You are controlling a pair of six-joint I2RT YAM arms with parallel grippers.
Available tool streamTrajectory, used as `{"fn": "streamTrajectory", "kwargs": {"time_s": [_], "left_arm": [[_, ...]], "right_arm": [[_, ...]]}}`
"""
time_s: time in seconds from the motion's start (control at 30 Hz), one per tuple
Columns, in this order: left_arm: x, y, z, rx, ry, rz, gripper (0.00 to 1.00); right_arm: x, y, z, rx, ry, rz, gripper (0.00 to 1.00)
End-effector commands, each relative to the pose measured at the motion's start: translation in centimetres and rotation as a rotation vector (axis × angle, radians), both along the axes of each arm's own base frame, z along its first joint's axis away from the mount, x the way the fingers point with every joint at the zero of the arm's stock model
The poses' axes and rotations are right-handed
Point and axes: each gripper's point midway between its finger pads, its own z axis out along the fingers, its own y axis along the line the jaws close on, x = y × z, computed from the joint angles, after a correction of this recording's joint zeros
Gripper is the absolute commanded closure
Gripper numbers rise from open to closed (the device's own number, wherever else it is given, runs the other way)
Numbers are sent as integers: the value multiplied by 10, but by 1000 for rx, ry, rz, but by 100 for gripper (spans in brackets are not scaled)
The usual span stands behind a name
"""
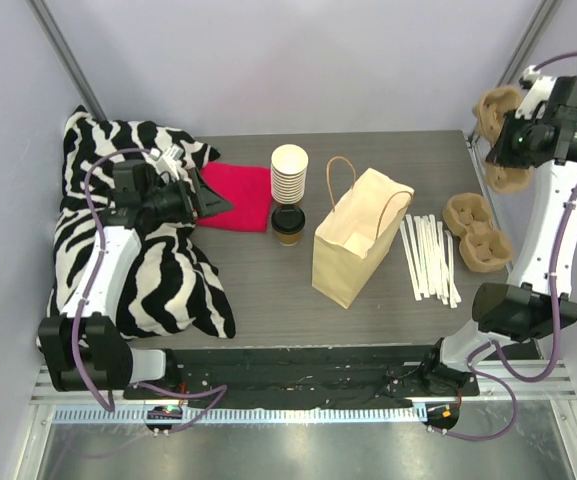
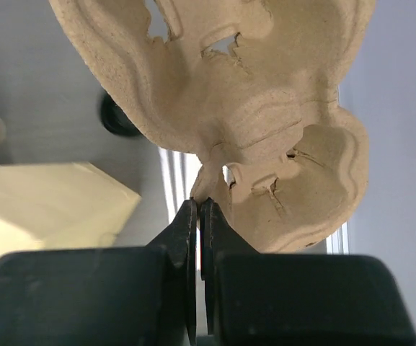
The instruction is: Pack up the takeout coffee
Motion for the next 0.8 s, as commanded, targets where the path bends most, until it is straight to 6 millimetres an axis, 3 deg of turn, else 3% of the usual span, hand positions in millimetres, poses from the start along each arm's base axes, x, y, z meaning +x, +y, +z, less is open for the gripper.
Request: {"fn": "streamTrajectory", "kwargs": {"time_s": [0.0, 0.13, 0.2, 0.23, 0.3, 0.33, 0.47, 0.5, 0.63, 0.77], "left_arm": [[-4, 3, 48, 38, -150, -18, 9], [-11, 3, 78, 43, -234, -15, 9], [-18, 3, 94, 45, -284, -7, 9], [-20, 3, 99, 45, -299, 0, 9], [-27, 4, 110, 47, -336, 15, 9], [-30, 5, 114, 41, -338, 23, 9], [-45, 2, 133, 11, -401, 33, 9], [-49, 2, 134, 4, -412, 38, 10], [-73, 3, 169, -8, -556, 71, 12], [-85, 11, 200, 14, -667, 138, 18]], "right_arm": [[0, 41, 101, 81, -305, 131, 99], [-1, 86, 161, 181, -491, 271, 99], [-5, 111, 181, 237, -555, 350, 99], [-11, 122, 203, 232, -640, 394, 99], [-17, 154, 215, 300, -675, 474, 99], [-26, 167, 234, 308, -740, 523, 99], [-49, 243, 246, 506, -745, 706, 99], [-49, 255, 241, 539, -724, 732, 99], [-62, 301, 244, 648, -691, 852, 99], [-75, 344, 235, 731, -618, 937, 99]]}}
